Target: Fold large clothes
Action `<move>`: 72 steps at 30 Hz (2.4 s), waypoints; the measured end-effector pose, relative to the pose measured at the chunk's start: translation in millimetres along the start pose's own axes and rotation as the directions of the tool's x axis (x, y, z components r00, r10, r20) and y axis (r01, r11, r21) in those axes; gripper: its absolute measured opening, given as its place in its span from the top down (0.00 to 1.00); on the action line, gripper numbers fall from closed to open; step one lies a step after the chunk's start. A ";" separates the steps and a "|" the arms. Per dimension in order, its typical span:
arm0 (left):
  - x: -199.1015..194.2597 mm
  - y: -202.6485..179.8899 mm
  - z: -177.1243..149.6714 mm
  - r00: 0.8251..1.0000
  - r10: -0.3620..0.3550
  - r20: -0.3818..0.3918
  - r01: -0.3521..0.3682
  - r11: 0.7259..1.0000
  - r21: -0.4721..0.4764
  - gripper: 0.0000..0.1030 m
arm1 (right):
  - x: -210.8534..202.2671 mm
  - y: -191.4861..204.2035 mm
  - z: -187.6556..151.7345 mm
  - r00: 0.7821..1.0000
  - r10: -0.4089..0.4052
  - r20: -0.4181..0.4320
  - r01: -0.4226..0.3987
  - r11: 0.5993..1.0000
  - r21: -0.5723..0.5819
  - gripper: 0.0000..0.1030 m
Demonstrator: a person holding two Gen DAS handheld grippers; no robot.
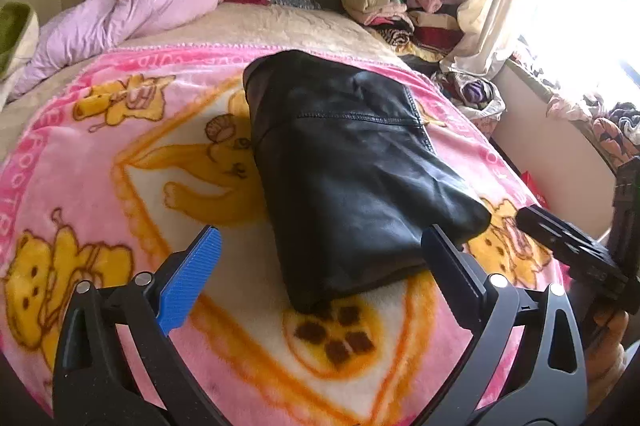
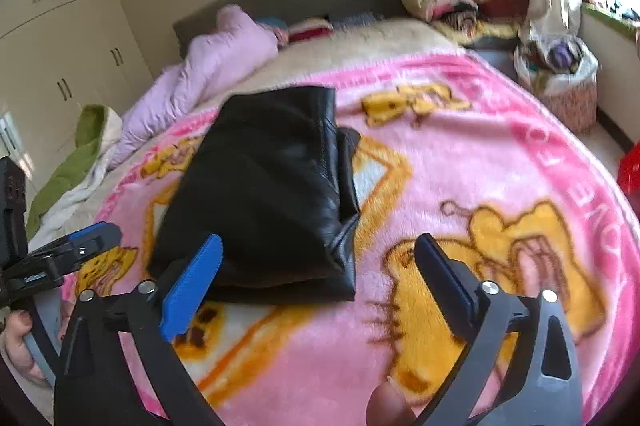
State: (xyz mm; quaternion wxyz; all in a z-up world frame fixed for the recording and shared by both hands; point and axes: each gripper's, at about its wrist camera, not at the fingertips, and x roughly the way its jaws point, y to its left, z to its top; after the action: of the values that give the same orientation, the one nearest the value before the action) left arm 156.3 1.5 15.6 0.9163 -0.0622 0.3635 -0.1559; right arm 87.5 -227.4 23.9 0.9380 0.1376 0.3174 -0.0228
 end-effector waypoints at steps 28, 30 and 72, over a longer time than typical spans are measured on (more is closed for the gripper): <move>-31.4 -5.5 -84.7 0.995 0.095 0.042 -0.097 0.994 0.054 0.09 | -53.7 76.6 -99.2 0.987 -0.110 0.118 0.132 0.973 -0.191 0.04; -29.0 -5.8 -86.7 0.994 0.100 0.038 -0.102 0.993 0.059 0.09 | -48.7 78.2 -106.8 0.987 -0.129 0.100 0.146 0.970 -0.195 0.04; -25.5 -4.3 -89.0 0.993 0.116 0.019 -0.117 0.993 0.034 0.09 | -41.9 66.1 -109.9 0.984 -0.165 0.066 0.171 0.979 -0.112 0.04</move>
State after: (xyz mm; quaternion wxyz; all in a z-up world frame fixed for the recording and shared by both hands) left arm 76.7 5.8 -31.7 0.9279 -0.0261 0.3558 -0.1079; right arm -2.0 -135.8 -18.4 0.9477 0.0543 0.3023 -0.0870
